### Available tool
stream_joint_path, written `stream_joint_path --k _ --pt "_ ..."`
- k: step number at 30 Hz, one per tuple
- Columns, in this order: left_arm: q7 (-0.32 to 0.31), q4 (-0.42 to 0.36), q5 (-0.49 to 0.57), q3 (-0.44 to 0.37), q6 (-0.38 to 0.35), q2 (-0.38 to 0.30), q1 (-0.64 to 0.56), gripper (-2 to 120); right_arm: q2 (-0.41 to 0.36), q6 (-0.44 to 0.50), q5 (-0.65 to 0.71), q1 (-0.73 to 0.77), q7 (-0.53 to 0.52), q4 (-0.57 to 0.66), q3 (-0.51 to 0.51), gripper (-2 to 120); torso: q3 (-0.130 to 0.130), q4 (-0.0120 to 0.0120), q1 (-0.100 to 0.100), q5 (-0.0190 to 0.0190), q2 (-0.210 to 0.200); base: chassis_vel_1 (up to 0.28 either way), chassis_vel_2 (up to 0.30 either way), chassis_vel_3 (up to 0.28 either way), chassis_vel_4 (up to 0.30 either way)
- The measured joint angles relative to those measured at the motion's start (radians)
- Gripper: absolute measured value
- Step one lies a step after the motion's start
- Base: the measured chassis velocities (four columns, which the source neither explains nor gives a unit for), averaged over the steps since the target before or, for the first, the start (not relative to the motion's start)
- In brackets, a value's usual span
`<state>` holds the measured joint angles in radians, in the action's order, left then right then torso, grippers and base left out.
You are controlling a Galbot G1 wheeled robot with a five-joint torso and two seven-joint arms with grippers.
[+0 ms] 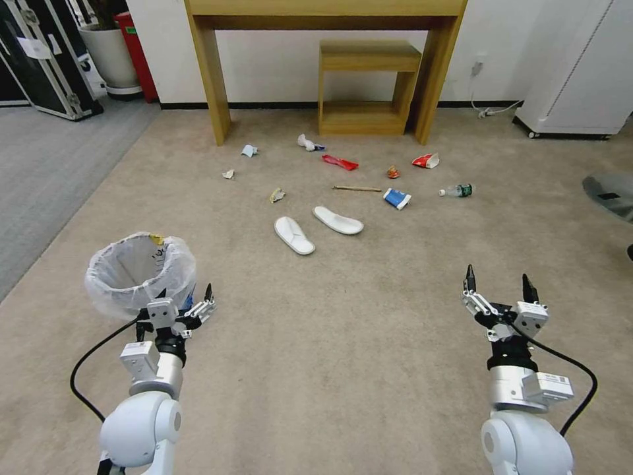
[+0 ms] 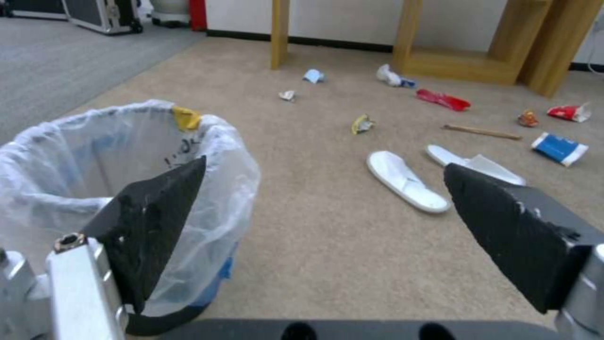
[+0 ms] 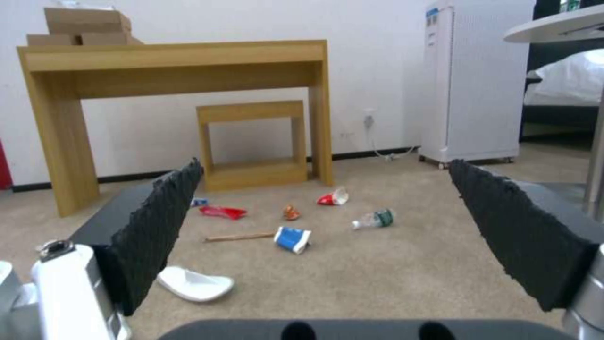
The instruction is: Pick up the trash bin and place the garbage on the floor into it.
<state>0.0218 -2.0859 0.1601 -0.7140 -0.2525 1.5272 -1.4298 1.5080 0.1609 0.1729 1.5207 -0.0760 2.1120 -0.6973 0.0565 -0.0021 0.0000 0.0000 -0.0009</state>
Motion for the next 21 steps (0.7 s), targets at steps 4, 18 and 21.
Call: stream_joint_path --k 4,18,21 --pt "-0.002 -0.002 0.003 -0.003 0.000 -0.001 -0.003 100 0.004 0.003 -0.005 0.001 0.003 0.000 0.005 100 0.000 0.0001 0.000 -0.0001 0.000 0.144 0.119 -0.147 -0.154" --pt "-0.004 0.012 0.002 -0.006 0.005 0.000 -0.002 100 0.009 0.012 -0.009 -0.011 0.014 -0.016 0.012 100 0.000 0.0001 0.000 -0.0003 0.000 0.249 0.239 -0.240 -0.239" --pt "-0.006 0.017 0.001 -0.007 0.007 0.000 -0.002 100 0.010 0.018 -0.010 -0.011 0.020 -0.021 0.014 100 0.000 0.0003 0.000 -0.0002 0.000 0.235 0.221 -0.219 -0.248"
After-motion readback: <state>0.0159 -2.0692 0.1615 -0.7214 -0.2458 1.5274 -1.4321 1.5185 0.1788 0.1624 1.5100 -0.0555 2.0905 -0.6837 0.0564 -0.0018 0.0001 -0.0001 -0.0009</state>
